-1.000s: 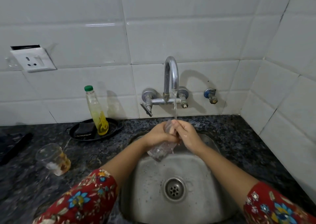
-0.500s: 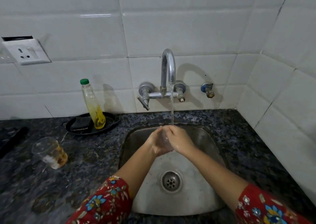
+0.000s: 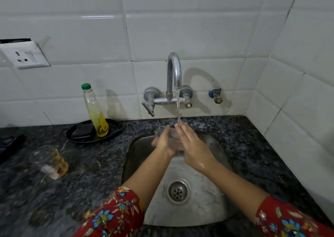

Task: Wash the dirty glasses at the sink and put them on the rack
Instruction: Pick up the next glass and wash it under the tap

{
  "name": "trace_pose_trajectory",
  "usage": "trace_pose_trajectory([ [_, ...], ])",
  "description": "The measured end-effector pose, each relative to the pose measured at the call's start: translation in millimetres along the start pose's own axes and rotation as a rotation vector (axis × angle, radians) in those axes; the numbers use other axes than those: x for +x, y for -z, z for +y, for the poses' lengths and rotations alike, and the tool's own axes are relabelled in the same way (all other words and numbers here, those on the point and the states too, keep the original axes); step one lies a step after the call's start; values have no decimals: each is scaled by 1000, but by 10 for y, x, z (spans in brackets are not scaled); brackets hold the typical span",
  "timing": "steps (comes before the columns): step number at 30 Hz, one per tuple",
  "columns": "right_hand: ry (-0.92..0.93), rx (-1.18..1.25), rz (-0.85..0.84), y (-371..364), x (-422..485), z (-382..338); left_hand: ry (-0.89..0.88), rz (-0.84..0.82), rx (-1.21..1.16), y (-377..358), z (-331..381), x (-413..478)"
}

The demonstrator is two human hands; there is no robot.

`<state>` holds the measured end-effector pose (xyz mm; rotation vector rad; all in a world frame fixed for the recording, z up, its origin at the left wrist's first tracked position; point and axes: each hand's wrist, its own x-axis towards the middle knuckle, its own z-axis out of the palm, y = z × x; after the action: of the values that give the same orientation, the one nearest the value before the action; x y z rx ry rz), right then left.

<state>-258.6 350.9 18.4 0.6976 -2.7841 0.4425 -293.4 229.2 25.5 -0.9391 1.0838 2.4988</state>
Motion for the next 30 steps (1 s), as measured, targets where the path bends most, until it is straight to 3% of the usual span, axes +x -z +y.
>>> trace_pose_trajectory([
  [2,-248,85,-93,64,126,-120,-209,129,77,-54,-29,-20],
  [5,-446,241,-166,187,256,-180,-309,92,138,-68,19,35],
  [10,-727,1306,-396,195,158,-90,-86,-213,211,68,98,-7],
  [12,-786,1546,-453,149,65,-28,-64,-298,255,111,89,-3],
  [14,-779,1429,-396,95,23,-67,-82,-294,277,120,46,-9],
  [16,-722,969,-254,-7,-2,-149,-186,-200,368,92,-15,-11],
  [17,-710,889,-216,-52,-18,-170,-230,-155,408,80,-37,-6],
  [19,-716,1197,-278,-47,-59,-162,-201,-241,399,89,-4,-3],
  [21,-736,1561,-468,16,-130,-100,-69,-361,328,131,92,-25],
  [23,-698,1551,-484,15,-152,-81,-86,-405,372,172,113,2],
  [25,-716,1332,-319,-31,-166,-151,-282,-400,543,177,68,-5],
  [26,-728,1350,-301,-59,-191,-162,-351,-411,622,162,58,-43],
  [30,-690,1777,-527,-15,-332,-123,-182,-586,680,182,185,-124],
])
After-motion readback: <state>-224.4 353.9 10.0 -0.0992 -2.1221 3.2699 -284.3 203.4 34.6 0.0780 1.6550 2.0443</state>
